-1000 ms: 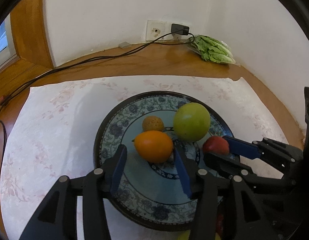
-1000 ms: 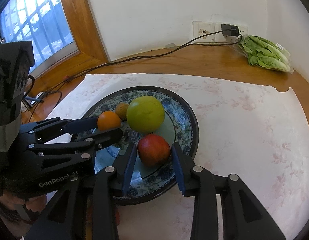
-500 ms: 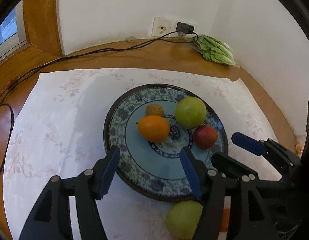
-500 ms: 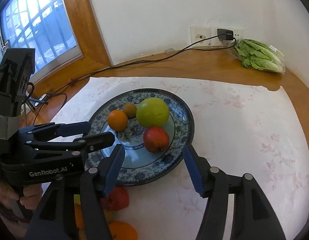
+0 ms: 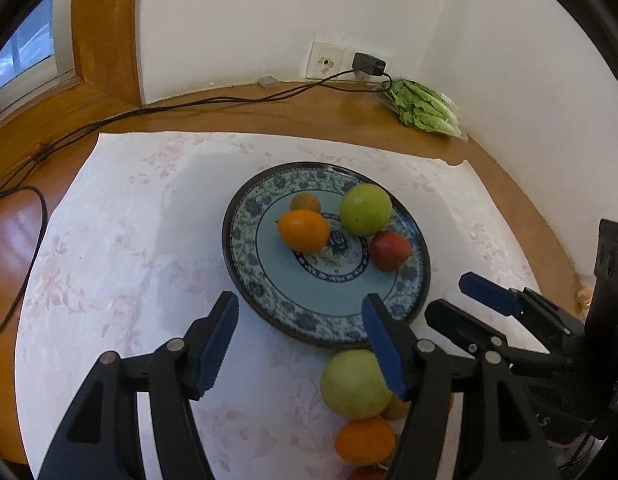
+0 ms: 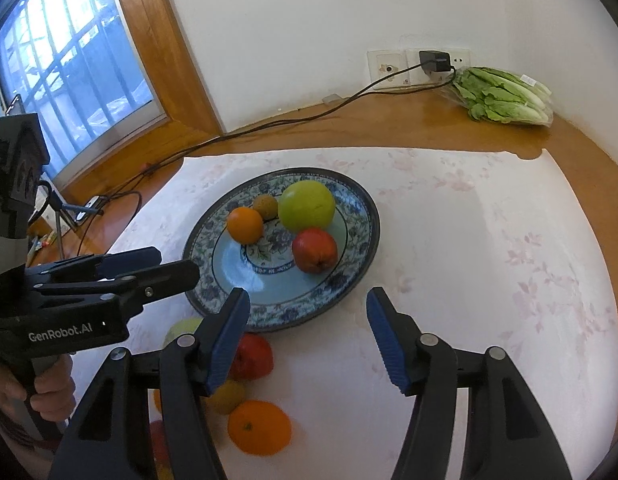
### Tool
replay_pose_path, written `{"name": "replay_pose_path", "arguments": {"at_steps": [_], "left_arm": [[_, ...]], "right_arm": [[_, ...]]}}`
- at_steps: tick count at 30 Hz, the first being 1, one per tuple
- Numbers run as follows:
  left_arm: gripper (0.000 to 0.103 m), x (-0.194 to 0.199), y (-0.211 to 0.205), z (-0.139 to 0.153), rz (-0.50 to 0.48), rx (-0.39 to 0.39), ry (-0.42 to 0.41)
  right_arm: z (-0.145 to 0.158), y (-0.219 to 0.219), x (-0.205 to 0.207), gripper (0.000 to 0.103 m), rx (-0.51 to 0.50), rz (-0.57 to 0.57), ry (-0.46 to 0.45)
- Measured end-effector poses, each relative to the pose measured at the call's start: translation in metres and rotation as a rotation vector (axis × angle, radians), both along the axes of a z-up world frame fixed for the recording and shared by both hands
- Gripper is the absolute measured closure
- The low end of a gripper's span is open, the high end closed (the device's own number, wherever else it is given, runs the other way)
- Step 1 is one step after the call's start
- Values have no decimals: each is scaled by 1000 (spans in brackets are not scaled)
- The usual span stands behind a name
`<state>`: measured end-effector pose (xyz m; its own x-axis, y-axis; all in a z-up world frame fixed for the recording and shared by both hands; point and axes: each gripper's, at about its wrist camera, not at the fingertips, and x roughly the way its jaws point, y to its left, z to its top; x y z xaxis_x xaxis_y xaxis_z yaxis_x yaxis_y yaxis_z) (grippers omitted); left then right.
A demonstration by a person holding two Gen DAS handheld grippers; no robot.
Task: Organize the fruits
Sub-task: 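Withdraw both tools from the plate back toward the remaining fruits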
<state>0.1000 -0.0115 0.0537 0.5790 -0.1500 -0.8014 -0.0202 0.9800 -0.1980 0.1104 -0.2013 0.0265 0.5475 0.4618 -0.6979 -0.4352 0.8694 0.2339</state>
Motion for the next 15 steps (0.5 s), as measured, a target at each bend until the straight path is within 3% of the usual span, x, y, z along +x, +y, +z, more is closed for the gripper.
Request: {"name": "replay_pose_path", "arguments": {"at_steps": [15], "left_arm": [[35,-30,-4,-6,-10,-18,9]], "right_arm": [[2,-7,-40,41,-5,19,3]]}}
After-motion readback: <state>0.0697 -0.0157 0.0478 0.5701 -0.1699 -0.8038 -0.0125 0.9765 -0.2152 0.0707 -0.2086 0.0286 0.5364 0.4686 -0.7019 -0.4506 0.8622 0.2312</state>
